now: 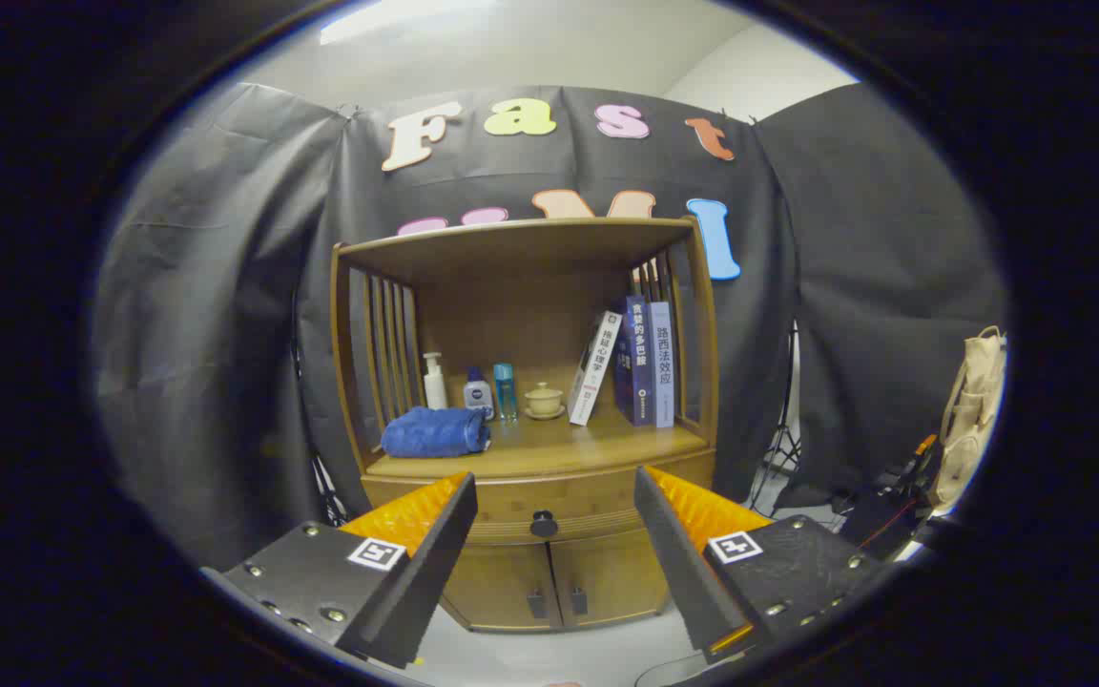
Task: Pull open the drawer, take out the items inside it, and place them on the countertop above the cabinet.
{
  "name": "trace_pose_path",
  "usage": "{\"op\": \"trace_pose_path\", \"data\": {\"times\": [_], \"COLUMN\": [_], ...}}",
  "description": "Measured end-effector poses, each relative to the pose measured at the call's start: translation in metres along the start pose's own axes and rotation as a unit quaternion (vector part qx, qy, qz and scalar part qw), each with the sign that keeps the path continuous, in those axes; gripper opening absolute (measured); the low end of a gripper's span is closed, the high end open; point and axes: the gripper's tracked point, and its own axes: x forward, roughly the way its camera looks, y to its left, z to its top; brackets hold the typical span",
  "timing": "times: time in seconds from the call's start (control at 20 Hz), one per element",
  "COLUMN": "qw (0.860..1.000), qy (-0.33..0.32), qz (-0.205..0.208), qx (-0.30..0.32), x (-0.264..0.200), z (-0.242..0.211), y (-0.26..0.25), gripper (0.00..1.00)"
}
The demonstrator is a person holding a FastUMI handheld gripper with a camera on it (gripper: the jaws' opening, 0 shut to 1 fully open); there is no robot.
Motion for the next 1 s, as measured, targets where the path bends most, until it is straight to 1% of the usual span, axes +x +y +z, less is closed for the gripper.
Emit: {"op": "trace_pose_path", "data": {"times": [0.3, 0.65, 0.85, 1.0], "qw": [1.0, 1.0, 1.0, 0.999], "qy": [-0.009, -0.006, -0.003, 0.001], "qz": [-0.003, -0.001, 0.015, 0.029], "qx": [-0.02, -0.022, -0.025, -0.027], "x": [-0.001, 0.002, 0.014, 0.032], "z": [0.002, -0.003, -0.012, -0.024], "y": [-0.006, -0.009, 0.0, 0.006], "gripper": [1.0, 0.99, 0.99, 0.99]}}
